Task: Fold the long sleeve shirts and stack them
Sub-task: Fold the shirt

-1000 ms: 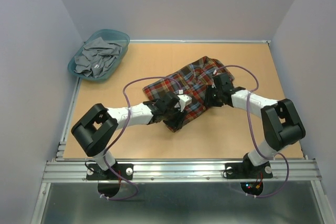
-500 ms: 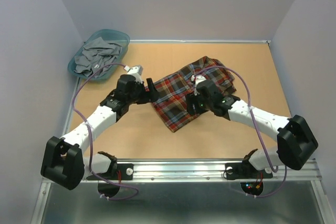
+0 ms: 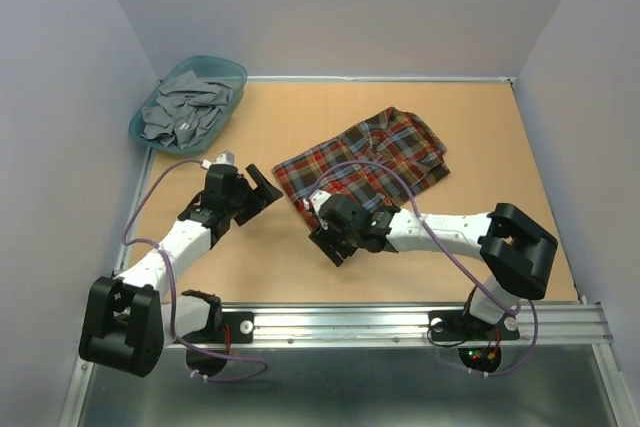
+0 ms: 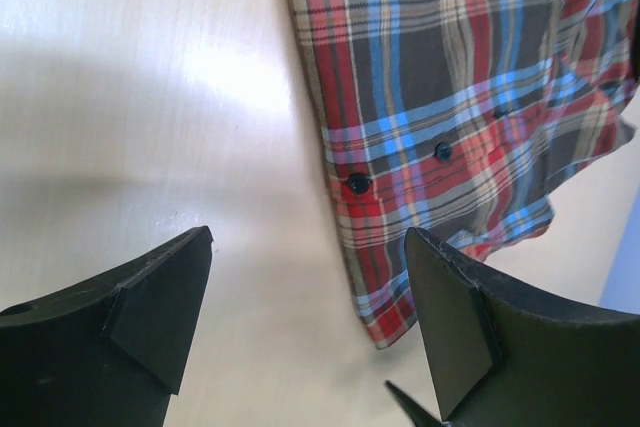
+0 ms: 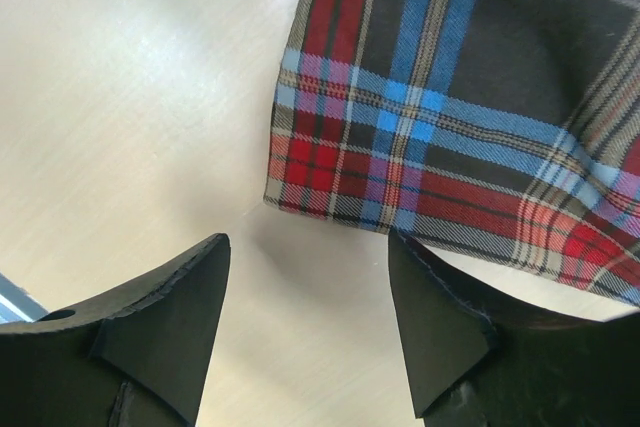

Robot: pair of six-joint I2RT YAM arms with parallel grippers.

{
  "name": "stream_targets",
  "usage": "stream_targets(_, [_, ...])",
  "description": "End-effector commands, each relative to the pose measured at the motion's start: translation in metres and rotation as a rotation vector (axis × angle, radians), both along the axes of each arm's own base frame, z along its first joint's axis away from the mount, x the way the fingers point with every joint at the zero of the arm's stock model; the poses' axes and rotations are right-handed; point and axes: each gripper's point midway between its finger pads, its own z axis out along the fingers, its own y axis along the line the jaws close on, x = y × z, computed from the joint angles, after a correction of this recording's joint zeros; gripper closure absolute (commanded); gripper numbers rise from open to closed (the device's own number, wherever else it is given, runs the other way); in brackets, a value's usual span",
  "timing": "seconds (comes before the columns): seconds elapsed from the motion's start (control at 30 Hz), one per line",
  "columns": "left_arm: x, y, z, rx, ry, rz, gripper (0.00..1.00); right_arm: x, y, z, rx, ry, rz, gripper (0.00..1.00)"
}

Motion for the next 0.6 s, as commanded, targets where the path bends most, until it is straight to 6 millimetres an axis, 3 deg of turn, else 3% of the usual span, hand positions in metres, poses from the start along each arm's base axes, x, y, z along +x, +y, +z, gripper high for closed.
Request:
stream_targets(0.0, [0.002, 0.008, 0.006, -0.032, -0.021, 0.096, 0.11, 0.011, 0.018, 0.012, 0.015, -0.077, 0.074, 0.31])
stream_targets(0.23, [-0.006, 0.019, -0.005, -0.017, 0.012, 0.162, 0.11, 0.012, 0.007, -0.010, -0.041, -0.100, 0.090, 0.37])
stream_targets(0.43, [-0.002, 0.014, 0.000, -0.033, 0.009, 0.148, 0.11, 0.013, 0.011, 0.006, -0.007, -0.127, 0.104, 0.37])
stream_targets(0.57, [0.000, 0.009, -0.001, -0.031, 0.025, 0.115, 0.11, 0.012, 0.021, 0.005, 0.006, -0.105, 0.125, 0.37])
